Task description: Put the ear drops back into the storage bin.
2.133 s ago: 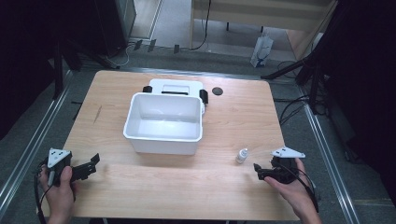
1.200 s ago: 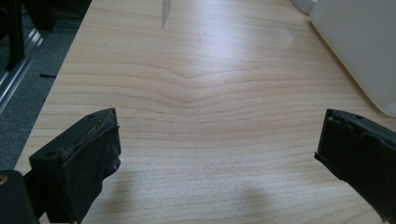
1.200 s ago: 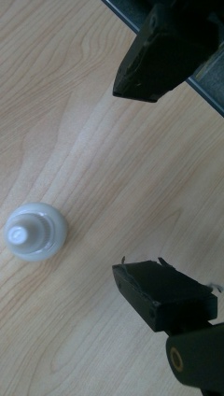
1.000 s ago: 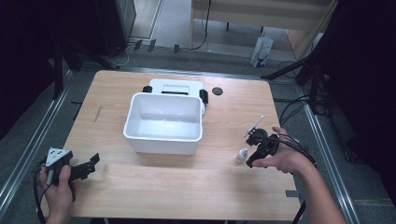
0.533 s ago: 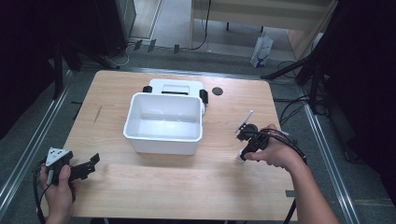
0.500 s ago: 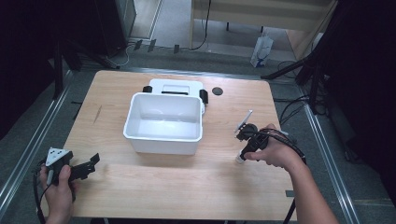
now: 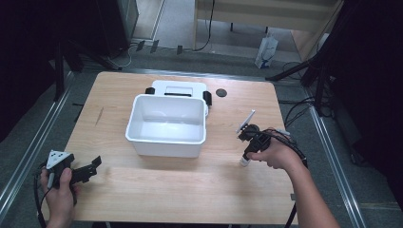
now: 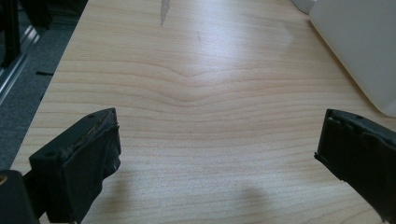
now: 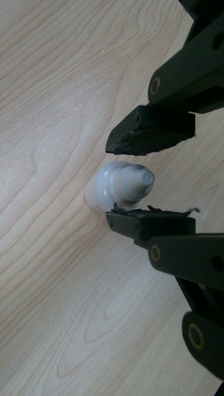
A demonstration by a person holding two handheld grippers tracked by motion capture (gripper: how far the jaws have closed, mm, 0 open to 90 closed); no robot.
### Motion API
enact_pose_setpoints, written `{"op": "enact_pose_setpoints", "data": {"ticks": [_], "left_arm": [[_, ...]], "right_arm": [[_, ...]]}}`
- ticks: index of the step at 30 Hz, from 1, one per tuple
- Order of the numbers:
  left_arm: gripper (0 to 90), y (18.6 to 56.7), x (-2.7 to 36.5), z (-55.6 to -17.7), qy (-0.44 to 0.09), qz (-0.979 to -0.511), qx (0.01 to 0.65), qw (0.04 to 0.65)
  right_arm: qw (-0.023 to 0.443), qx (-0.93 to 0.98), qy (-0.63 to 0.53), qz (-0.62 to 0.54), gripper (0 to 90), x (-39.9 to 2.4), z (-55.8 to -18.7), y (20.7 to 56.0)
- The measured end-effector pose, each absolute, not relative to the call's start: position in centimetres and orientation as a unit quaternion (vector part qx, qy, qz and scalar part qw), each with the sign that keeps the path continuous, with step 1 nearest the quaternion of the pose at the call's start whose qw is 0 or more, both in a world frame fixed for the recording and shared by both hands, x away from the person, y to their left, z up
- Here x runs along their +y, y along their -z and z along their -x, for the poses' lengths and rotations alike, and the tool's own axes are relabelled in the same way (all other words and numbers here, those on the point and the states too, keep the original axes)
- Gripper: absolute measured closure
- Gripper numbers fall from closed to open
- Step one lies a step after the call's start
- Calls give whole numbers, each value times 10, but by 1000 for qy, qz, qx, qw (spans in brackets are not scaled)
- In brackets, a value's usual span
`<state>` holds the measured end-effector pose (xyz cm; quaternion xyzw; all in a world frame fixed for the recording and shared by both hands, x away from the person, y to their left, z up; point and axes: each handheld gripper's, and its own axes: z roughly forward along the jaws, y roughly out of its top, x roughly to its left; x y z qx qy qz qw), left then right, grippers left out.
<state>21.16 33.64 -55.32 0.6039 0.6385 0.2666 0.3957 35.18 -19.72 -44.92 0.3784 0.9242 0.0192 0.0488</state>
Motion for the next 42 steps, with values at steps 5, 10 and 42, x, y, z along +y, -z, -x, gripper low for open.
{"op": "enact_pose_setpoints", "data": {"ticks": [5,10,42], "left_arm": [[3,553,336,-212,-267,-604,639,396],[4,553,337,-212,-266,-604,639,396],[4,553,337,-212,-265,-603,640,397]], "right_arm": [[38,922,-19,-385,671,-198,-353,451],[21,917,-20,-398,719,-201,-356,451],[53,933,-56,-352,721,-150,-376,380]]}}
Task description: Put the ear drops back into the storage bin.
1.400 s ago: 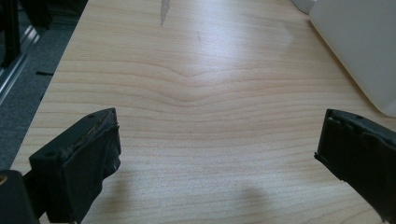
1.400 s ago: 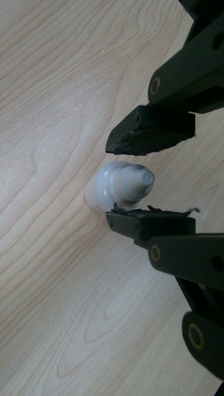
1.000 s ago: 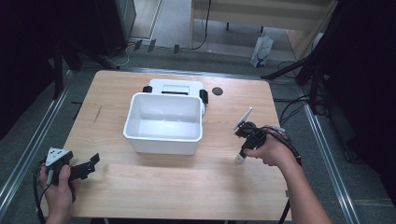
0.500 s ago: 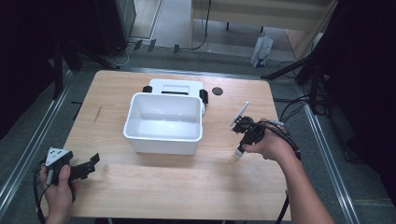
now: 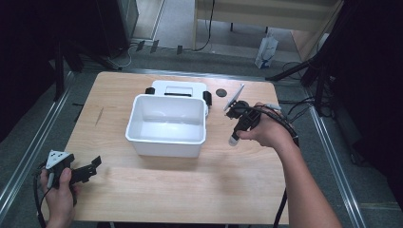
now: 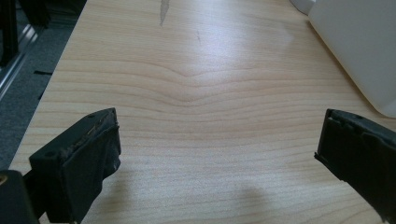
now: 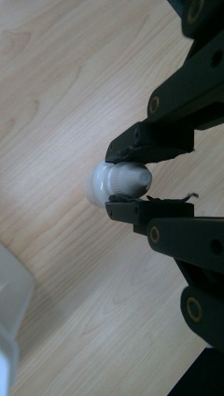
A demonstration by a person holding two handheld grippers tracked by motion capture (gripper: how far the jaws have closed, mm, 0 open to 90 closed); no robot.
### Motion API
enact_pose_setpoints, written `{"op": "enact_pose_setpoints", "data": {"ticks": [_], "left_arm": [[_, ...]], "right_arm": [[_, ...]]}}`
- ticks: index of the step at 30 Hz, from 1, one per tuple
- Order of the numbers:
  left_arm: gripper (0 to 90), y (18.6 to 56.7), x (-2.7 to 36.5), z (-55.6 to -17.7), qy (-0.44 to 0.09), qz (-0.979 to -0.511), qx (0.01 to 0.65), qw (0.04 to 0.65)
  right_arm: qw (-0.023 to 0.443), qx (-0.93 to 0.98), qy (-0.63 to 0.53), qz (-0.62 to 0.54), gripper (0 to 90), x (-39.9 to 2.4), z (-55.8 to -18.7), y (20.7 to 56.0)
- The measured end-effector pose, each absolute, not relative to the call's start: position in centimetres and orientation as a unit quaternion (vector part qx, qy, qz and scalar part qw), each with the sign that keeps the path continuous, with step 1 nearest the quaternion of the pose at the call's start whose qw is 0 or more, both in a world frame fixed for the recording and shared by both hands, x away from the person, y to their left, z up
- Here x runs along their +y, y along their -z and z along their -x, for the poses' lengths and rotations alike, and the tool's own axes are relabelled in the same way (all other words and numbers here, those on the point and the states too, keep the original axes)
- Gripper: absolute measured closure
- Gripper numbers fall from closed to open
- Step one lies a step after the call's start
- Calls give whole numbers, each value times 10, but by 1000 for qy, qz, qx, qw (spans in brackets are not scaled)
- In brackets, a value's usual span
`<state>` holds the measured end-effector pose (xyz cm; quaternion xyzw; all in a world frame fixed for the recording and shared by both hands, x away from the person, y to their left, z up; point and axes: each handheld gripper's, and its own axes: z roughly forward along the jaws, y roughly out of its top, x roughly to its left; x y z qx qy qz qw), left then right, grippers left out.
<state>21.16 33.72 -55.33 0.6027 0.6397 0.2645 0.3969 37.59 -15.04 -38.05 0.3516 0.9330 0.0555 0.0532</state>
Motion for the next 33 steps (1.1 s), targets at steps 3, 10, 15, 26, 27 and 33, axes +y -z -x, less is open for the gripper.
{"op": "enact_pose_setpoints", "data": {"ticks": [3,10,15,26,27,33], "left_arm": [[4,553,337,-212,-264,-602,640,398],[4,553,338,-212,-264,-602,640,399],[4,553,338,-212,-263,-603,640,398],[4,553,338,-212,-262,-603,640,398],[4,553,338,-212,-262,-603,640,398],[4,553,338,-212,-261,-605,639,397]], "right_arm": [[53,932,-60,-352,721,-146,-378,376],[48,936,-61,-342,722,-131,-387,359],[46,938,-60,-339,722,-124,-389,352],[59,941,-74,-325,722,-105,-394,323],[59,941,-74,-325,722,-105,-394,323],[67,943,-83,-317,721,-95,-395,311]]}}
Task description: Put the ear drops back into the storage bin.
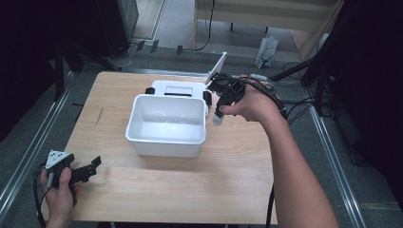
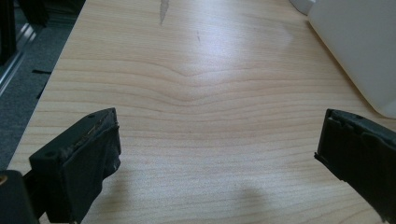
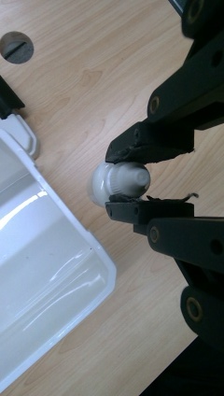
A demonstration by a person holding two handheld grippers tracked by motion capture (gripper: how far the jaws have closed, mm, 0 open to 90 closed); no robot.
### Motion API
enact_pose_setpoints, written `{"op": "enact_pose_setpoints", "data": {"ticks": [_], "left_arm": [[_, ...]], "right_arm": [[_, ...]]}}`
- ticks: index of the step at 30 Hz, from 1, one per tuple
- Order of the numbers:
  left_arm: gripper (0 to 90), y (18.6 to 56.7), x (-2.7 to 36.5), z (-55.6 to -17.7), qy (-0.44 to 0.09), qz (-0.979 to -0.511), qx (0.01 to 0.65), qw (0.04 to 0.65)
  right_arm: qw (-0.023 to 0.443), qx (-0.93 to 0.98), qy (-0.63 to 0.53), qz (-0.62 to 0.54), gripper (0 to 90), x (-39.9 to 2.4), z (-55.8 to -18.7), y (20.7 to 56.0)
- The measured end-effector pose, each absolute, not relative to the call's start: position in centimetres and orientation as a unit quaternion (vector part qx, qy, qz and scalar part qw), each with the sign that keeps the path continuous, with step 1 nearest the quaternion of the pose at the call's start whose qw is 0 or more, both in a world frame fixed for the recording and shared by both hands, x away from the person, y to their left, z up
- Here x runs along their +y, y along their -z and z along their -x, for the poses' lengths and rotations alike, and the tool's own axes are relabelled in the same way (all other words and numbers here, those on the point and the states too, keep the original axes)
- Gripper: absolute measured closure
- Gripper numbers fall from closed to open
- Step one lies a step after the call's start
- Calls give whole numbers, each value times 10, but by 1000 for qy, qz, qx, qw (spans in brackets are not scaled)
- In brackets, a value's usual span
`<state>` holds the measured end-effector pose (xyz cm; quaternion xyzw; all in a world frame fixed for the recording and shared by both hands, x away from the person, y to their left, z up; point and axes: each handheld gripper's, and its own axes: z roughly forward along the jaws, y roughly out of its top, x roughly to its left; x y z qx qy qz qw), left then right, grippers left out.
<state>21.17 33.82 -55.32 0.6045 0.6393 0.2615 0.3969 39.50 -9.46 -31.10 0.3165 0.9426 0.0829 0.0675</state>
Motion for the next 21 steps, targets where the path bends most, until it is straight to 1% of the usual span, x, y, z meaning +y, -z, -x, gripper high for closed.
{"op": "enact_pose_setpoints", "data": {"ticks": [9,21], "left_arm": [[4,553,338,-212,-261,-604,639,398],[4,553,338,-212,-260,-600,641,401]], "right_arm": [[67,947,-95,-299,722,-68,-395,301],[60,956,-93,-273,722,-35,-399,308]]}}
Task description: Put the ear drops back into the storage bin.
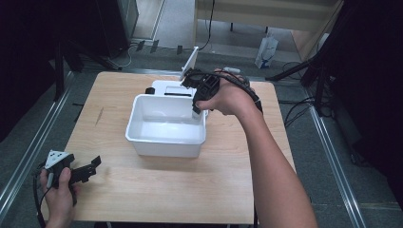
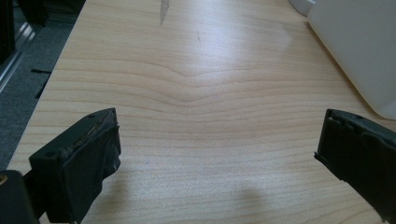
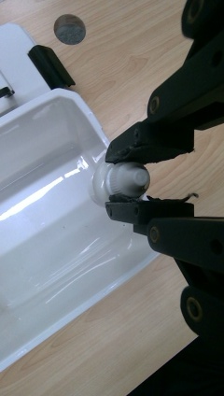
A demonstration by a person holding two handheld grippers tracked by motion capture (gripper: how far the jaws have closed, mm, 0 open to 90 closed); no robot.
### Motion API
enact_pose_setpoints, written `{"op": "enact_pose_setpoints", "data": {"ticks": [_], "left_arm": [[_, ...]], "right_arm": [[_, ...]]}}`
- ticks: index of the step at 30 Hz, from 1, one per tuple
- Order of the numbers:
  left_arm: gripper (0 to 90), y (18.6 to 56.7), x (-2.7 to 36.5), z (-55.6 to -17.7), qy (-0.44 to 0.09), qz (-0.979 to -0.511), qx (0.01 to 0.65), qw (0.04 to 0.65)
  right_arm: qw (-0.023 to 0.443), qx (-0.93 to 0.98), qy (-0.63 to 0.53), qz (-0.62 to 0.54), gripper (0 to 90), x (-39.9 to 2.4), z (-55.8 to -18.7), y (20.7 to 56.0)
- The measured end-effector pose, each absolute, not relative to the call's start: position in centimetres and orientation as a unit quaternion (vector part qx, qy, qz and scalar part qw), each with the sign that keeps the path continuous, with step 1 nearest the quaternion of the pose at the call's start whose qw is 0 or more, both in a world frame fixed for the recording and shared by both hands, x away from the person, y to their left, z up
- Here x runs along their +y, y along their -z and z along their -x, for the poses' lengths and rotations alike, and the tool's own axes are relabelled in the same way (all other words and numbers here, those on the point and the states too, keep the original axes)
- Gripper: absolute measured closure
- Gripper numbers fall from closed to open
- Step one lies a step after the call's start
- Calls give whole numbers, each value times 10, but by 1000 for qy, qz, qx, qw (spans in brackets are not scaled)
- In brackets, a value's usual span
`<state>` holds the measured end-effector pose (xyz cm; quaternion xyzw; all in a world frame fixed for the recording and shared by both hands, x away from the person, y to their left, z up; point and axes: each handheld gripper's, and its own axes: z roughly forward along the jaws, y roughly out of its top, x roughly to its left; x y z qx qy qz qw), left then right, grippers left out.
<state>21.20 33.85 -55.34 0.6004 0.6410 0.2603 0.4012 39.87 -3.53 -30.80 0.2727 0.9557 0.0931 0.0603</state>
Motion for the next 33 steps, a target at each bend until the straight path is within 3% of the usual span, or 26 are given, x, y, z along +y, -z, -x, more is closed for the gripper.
{"op": "enact_pose_setpoints", "data": {"ticks": [33], "left_arm": [[4,554,339,-212,-259,-600,641,402]], "right_arm": [[84,976,-69,-189,719,-39,-411,362]]}}
